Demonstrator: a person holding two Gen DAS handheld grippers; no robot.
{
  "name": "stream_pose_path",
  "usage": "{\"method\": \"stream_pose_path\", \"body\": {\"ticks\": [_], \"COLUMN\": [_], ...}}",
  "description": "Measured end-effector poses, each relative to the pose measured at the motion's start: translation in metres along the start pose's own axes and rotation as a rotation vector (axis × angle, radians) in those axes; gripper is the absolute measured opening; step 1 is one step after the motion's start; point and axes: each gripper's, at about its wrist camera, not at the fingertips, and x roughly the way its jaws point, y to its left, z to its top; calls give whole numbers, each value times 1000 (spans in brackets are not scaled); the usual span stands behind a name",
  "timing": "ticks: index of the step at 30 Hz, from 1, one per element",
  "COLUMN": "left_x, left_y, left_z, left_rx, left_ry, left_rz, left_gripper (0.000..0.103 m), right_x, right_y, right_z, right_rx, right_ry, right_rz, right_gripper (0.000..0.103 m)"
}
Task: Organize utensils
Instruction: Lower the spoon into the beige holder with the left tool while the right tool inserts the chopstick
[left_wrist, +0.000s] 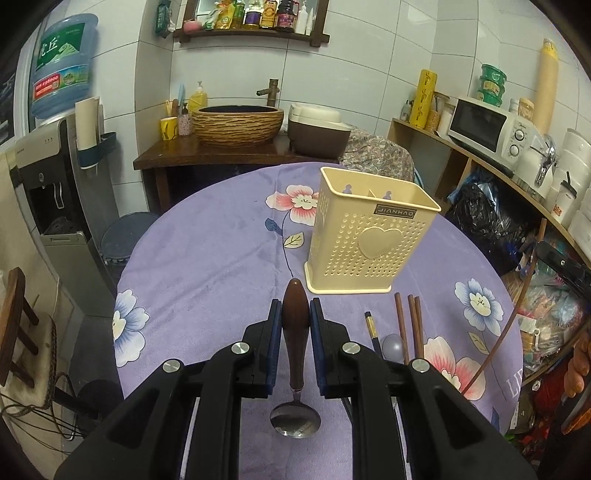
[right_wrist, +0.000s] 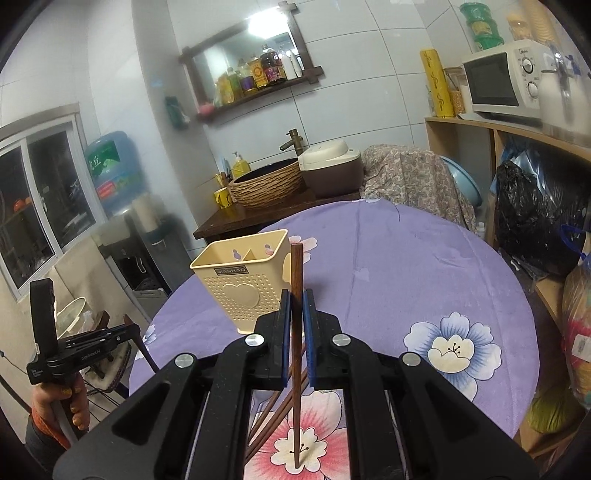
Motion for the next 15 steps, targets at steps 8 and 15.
{"method": "stream_pose_path", "body": {"ticks": [8,15], "left_x": [-6,-29], "left_y": [4,-1], "left_z": [13,70], "left_rx": [9,16], "left_ry": [-24,-103], "left_rz": [12,-15], "left_gripper": [16,16], "right_x": [-1,-3], "right_y": [8,26], "right_z": [9,59], "right_rx": [-30,-67], "right_ry": [-11,-68], "right_rz": [4,40], "right_gripper": [7,7]}}
